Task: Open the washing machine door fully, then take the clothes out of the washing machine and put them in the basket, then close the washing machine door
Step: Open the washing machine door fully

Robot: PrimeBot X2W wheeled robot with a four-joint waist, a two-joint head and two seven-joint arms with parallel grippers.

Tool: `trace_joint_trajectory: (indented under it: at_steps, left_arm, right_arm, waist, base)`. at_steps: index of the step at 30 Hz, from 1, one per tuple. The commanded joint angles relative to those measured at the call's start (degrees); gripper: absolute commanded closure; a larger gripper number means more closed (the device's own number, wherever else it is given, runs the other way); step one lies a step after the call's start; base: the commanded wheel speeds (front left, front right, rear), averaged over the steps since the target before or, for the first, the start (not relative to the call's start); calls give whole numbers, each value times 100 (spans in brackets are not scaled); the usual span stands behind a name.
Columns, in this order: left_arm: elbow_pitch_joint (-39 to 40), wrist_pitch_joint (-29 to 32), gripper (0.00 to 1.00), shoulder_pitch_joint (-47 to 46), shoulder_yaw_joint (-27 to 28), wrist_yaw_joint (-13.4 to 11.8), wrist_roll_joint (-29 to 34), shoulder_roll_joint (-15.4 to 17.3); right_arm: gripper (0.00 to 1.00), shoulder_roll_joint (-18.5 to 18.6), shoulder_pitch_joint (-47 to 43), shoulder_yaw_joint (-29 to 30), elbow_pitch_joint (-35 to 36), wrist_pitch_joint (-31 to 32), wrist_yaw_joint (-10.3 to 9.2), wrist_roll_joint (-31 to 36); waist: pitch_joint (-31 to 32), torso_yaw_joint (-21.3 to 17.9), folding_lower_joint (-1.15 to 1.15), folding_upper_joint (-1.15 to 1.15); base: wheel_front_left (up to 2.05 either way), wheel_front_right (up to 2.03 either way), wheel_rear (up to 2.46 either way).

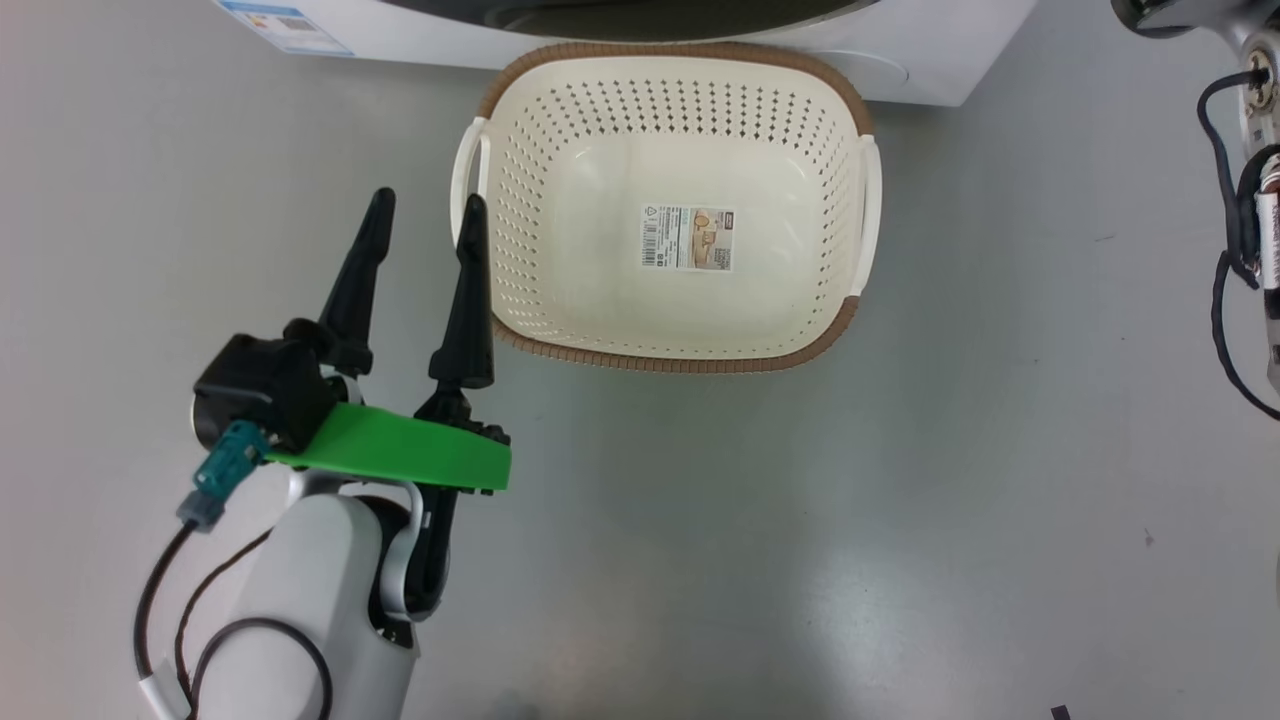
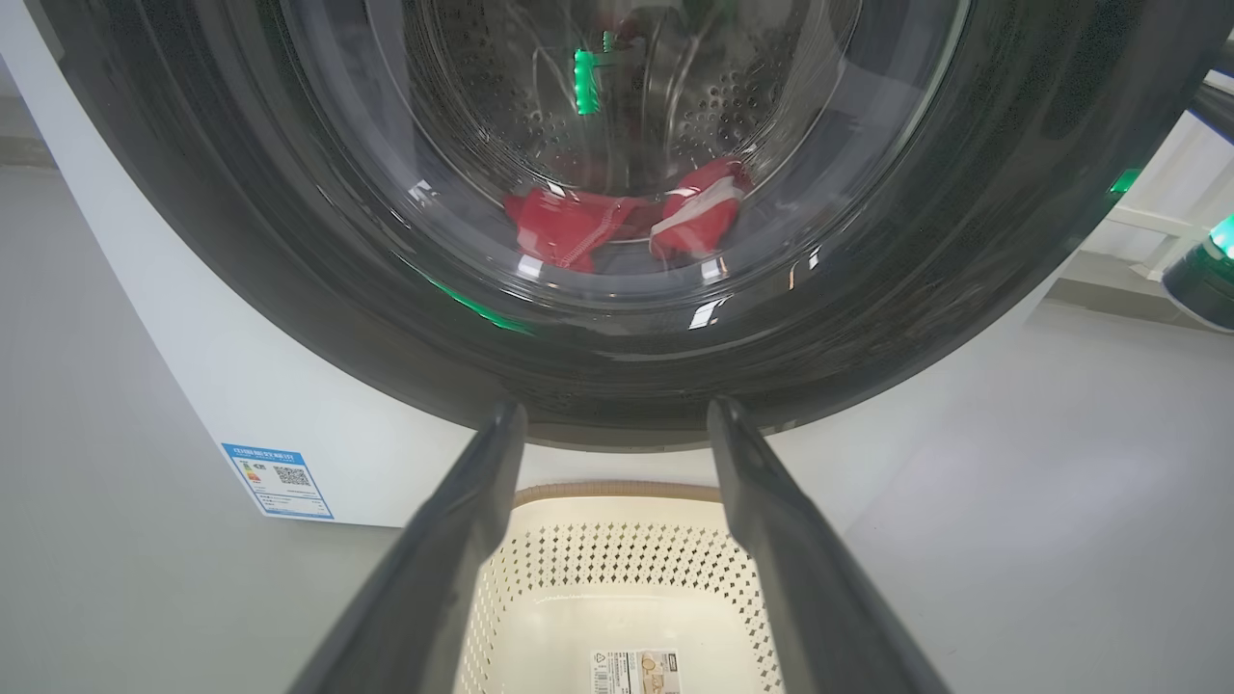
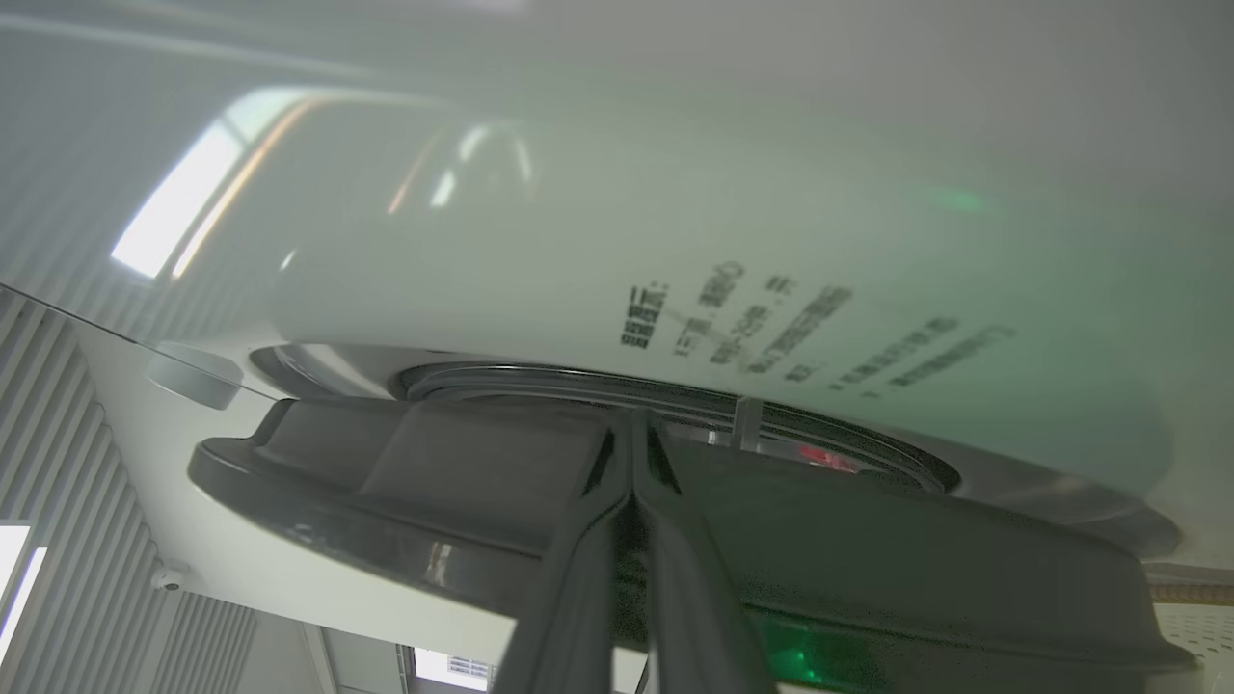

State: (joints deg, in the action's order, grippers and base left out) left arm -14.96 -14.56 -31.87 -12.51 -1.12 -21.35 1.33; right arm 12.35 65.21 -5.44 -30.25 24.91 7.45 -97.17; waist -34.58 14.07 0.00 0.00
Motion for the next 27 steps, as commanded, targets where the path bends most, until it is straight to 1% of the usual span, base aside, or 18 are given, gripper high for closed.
trace_joint_trajectory:
  at_steps: [1,9,15,27]
  left_arm:
    - [151,-44,0,-11,138,-52,-29,154]
    - [130,-44,0,-43,51,-74,33,154]
    - [83,-44,0,-96,18,-64,19,154]
    - [-86,-44,0,-64,46,-94,-91,154]
  right_arm:
    - [100,-109,143,0,82,70,3,-28]
    - [100,-198,488,-10,-425,353,3,-51]
    - [100,-224,732,-163,-720,575,3,117]
    - [100,-340,524,-305,-691,966,3,245]
  waist:
    - [-26,23,0,0]
    - [-79,43,0,0]
    - [-119,59,0,0]
    - [110,-57,0,0]
  base:
    - [0,0,0]
    - [0,0,0]
    - [0,0,0]
    - [0,0,0]
